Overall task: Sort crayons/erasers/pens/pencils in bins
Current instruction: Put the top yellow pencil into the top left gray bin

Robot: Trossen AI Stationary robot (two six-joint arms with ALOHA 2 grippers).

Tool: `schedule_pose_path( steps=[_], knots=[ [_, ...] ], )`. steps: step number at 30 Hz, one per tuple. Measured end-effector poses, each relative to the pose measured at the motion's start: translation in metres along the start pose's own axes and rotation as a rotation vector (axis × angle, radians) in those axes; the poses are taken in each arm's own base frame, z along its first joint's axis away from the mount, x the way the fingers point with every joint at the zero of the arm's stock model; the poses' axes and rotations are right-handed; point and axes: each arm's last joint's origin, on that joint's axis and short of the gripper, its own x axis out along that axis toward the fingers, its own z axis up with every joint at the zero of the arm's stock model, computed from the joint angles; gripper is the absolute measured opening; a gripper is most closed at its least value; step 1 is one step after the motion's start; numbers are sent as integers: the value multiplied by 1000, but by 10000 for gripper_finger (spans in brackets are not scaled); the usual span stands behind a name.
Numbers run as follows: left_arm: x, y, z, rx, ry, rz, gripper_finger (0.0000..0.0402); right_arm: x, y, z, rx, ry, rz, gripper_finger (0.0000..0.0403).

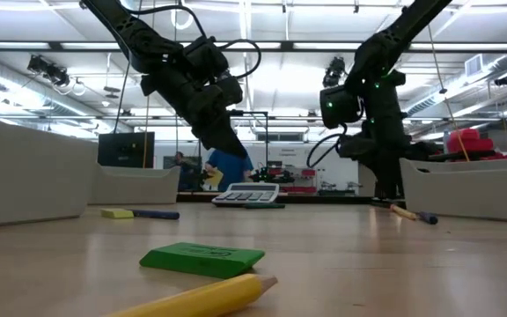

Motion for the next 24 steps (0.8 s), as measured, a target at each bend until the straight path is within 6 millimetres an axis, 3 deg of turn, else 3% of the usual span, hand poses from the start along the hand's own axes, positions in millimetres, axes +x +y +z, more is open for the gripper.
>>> schedule_pose_path(
  steps=[14,24],
  knots=[
    [0,0,-1,-3,10,-3,21,27,6,13,-20,76,42,144],
    [0,0,-1,-4,12,-3,14,8,6,18,-55,-128,0,115]
  ],
)
